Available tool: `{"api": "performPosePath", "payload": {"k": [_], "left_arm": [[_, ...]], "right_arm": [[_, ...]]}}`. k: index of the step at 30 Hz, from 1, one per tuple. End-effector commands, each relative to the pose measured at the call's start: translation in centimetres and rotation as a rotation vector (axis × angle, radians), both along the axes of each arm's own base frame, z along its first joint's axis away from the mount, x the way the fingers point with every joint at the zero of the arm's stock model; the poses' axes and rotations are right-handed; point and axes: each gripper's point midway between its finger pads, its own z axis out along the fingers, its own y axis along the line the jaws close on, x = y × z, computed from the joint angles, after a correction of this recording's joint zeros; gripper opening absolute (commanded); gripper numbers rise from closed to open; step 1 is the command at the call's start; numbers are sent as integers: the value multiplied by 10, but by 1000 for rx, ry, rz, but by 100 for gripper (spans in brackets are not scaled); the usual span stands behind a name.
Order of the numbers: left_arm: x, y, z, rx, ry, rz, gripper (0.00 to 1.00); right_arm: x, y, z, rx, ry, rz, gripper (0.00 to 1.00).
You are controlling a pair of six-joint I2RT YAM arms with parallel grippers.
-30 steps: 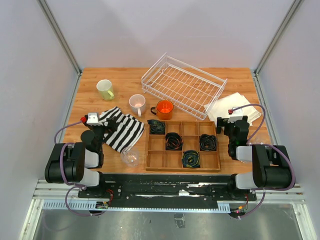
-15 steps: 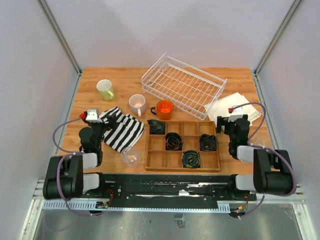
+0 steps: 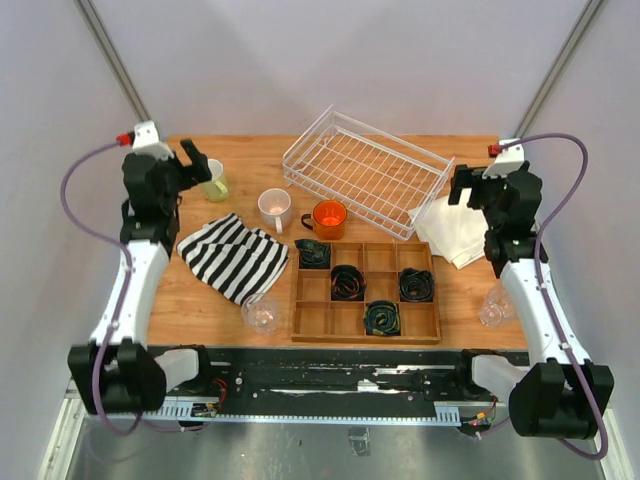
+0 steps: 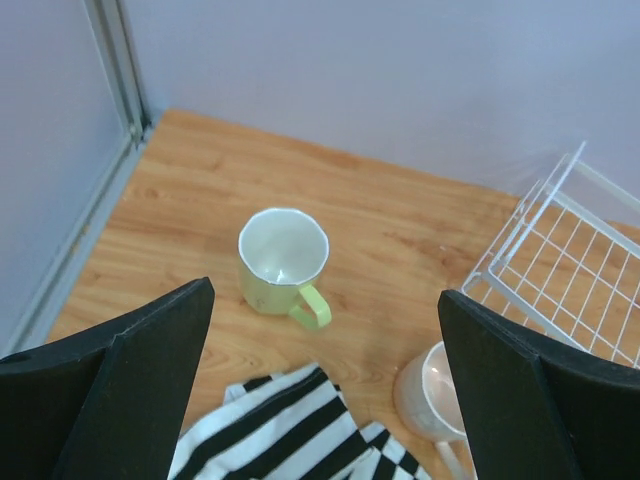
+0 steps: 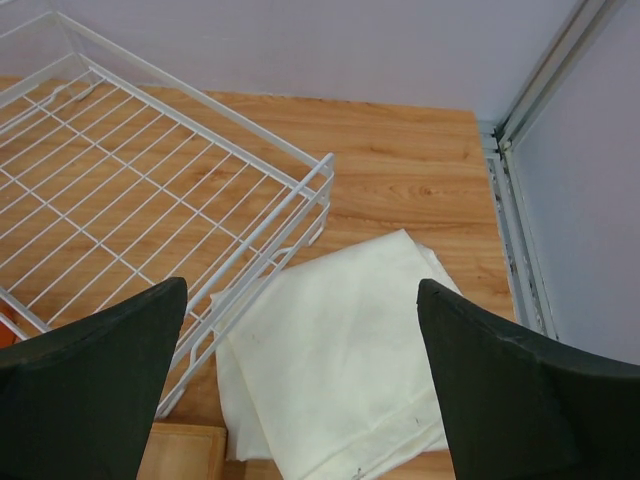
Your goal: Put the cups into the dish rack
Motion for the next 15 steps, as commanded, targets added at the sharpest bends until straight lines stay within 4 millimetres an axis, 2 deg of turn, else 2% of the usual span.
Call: {"api": "performPosePath", "payload": {"k": [1, 4, 7, 11, 15], "left_arm": [[20, 10, -62, -157, 438, 119, 100], [49, 6, -70, -216, 566, 114, 100], [65, 15, -81, -285, 670, 195, 100], [87, 22, -83, -335, 688, 199, 100], [99, 39, -91, -389, 698, 225, 100]], "right_arm": [[-7, 8, -9, 18, 124, 25, 97], [-4, 8, 7, 11, 129, 28, 89], [-2, 12, 20, 44, 143, 37, 81], [-2, 20, 28, 107, 167, 50, 74], [-4, 27, 32, 155, 204, 71, 69]]}}
